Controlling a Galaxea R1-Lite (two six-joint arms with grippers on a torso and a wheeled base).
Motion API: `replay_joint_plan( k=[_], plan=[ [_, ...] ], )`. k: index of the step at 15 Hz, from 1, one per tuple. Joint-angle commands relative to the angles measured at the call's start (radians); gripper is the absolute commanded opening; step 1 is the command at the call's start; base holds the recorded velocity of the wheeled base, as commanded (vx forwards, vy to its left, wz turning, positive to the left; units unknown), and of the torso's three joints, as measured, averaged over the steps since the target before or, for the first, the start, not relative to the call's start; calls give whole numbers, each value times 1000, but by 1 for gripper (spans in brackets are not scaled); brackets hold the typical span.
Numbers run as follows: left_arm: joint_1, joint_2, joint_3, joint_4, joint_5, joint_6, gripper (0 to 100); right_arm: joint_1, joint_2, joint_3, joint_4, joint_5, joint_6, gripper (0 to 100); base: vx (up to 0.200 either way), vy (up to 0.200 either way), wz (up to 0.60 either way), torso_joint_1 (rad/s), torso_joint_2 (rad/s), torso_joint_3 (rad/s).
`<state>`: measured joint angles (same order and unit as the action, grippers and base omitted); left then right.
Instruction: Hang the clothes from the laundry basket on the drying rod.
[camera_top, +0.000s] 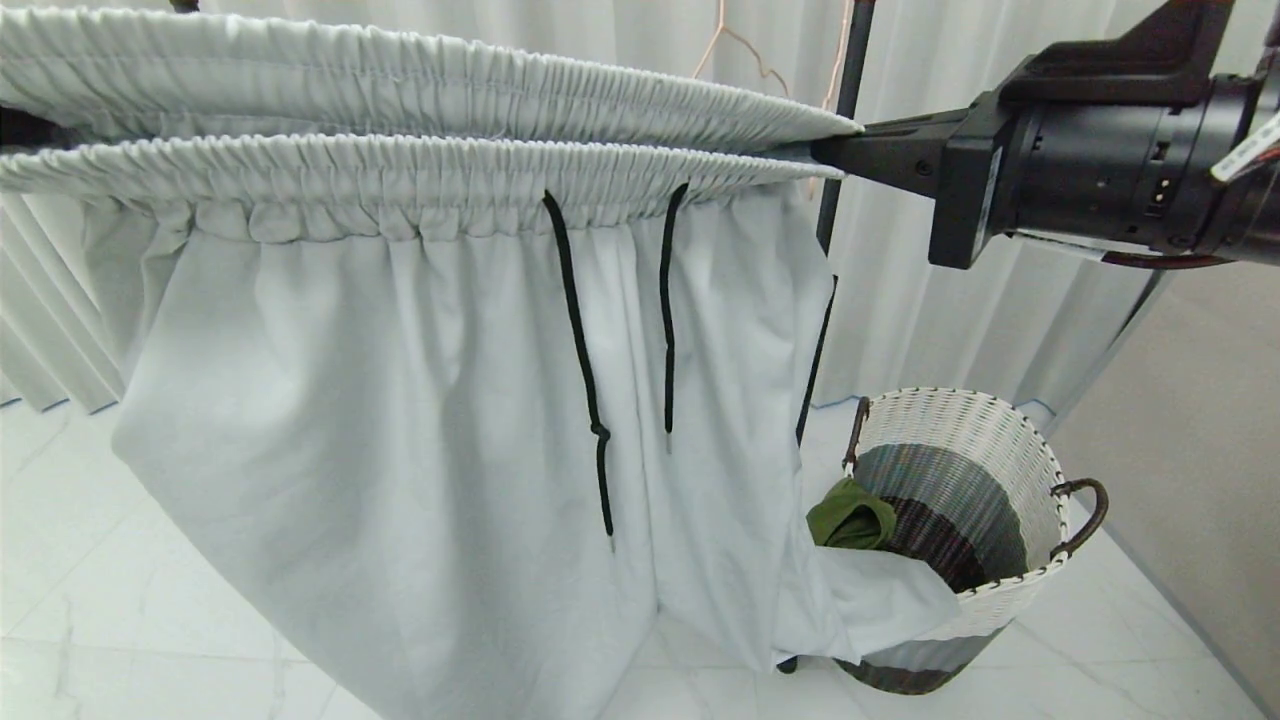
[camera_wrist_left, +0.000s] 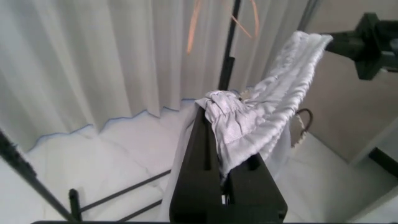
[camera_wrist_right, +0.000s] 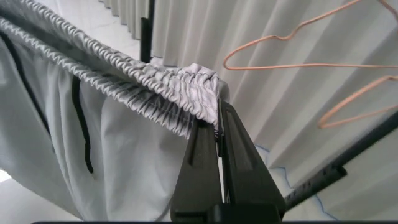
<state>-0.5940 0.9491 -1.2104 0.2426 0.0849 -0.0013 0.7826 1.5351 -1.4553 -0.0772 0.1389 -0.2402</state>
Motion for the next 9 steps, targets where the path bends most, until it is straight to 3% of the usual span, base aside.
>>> replay_joint_plan(
  k=[1,4,6,8,9],
  plan=[
    [48,-12,5,0,-5,-2,0,15,19,-5,-1,-10,-2,0,0,0,0,0,0,0],
    [45,-9,49,-2,-8,14,0,11,7,-11,25,-87,-2,0,0,0,0,0,0,0],
    [36,-3,107,-6,-8,116,0,-12,-41,-5,76,-124,-1,0,0,0,0,0,0,0],
    [13,13,112,-6,-30,139,0,-40,-75,-3,108,-125,-1,0,0,0,0,0,0,0],
    [-64,46,92,-8,-37,139,0,-71,-115,-3,145,-125,-1,0,0,0,0,0,0,0]
  ],
)
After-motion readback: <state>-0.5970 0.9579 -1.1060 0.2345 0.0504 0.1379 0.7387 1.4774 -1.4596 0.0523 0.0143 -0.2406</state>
